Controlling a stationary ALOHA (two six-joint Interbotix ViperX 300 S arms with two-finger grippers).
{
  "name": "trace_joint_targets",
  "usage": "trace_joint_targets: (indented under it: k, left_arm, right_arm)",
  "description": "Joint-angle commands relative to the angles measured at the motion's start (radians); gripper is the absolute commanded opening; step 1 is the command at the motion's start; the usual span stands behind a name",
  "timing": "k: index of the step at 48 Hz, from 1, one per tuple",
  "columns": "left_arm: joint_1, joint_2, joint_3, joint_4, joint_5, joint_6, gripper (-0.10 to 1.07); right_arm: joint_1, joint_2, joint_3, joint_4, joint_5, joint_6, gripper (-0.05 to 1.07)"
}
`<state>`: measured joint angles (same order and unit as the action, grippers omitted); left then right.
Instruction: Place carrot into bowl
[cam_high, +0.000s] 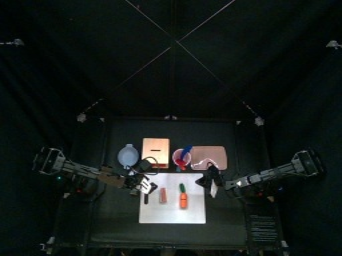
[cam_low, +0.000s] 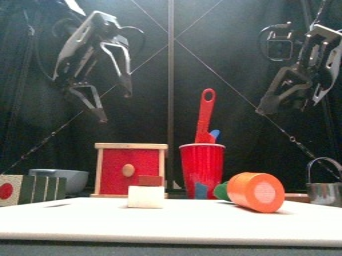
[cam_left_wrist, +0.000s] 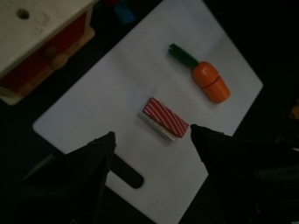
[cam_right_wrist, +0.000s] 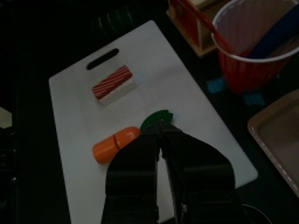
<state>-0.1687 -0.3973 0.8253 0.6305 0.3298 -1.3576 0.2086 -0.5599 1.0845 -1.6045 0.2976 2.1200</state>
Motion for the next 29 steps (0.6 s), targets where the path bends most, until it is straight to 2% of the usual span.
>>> trace_joint_targets:
  k: [1,8,18,23,29]
  left_arm:
    - [0.011,-0.071,0.044,0.121,-0.143,-0.005,0.98]
    - [0.040,-0.143,0.120,0.322,-0.305,-0.003,0.98]
    - [0.077,-0.175,0.150,0.537,-0.377,0.014,0.98]
    - [0.081,-0.186,0.147,0.591,-0.385,0.035,0.98]
    - [0.081,-0.199,0.149,0.589,-0.387,0.044,0.98]
  right_arm:
    - [0.002,-0.015,-0.035,-0.028,0.002,-0.002,0.41]
    - [0.003,-0.023,-0.063,-0.066,0.003,-0.003,0.41]
    - [0.018,-0.040,-0.095,-0.167,0.003,-0.002,0.41]
    - [0.035,-0.049,-0.103,-0.202,0.005,-0.002,0.41]
    - [0.043,-0.052,-0.106,-0.209,0.018,0.000,0.41]
